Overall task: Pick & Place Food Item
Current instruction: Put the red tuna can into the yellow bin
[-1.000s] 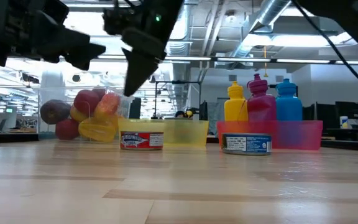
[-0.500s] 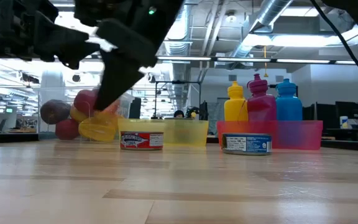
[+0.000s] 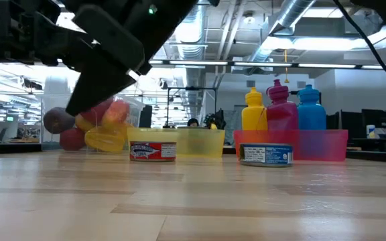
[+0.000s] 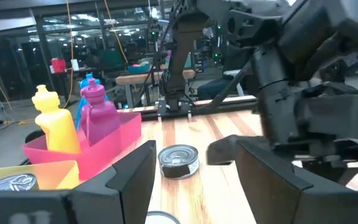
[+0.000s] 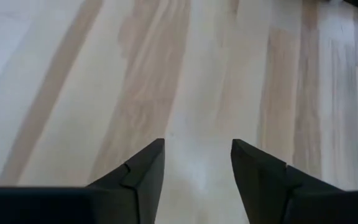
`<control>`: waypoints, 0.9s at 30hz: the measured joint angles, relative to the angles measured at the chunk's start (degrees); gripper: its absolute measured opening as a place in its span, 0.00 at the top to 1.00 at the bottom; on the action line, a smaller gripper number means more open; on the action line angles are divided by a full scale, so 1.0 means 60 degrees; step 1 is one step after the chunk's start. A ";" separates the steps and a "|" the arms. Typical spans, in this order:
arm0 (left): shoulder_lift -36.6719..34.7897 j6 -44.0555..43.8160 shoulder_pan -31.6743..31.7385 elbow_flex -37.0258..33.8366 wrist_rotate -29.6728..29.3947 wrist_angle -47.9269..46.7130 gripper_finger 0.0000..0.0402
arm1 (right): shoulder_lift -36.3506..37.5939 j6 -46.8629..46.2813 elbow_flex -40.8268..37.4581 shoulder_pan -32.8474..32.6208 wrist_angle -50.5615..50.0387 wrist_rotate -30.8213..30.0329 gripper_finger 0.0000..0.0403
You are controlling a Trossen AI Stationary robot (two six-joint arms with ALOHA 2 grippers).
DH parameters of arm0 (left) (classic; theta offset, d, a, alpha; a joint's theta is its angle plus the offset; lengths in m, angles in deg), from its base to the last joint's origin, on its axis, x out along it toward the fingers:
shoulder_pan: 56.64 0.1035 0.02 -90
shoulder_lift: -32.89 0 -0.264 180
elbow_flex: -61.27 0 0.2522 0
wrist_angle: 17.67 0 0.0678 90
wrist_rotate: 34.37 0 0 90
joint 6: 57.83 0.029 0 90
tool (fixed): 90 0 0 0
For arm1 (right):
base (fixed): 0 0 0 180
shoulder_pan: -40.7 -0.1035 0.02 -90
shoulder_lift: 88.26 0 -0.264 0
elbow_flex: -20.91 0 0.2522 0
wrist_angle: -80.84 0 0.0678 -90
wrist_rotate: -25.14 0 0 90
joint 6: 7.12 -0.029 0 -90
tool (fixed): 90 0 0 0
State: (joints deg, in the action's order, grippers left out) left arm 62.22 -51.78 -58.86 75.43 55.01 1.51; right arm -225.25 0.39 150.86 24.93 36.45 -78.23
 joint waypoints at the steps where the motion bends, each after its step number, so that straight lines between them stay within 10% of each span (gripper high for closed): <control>1: -0.0018 0.0015 0.0000 0.0000 0.0000 0.0004 0.48 | 0.0000 -0.0003 -0.0001 0.0055 0.0002 0.0022 0.57; 12: -0.0022 -0.0068 0.0000 0.0000 0.0310 0.0078 0.48 | 0.0003 0.0360 -0.1811 0.0757 0.6633 0.3770 0.56; 20: -0.0081 0.0098 0.0000 0.0000 0.0331 0.0851 0.48 | 0.0021 0.0171 -0.4673 0.0802 1.3200 0.3411 0.59; 27: -0.0074 0.0097 0.0000 0.0000 0.0331 0.0769 0.48 | 0.1346 0.0466 -0.6699 0.0908 1.2233 0.1872 0.59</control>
State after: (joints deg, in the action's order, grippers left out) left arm 61.78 -51.20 -58.86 75.43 56.99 6.13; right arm -217.17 3.19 110.66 30.38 109.84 -67.00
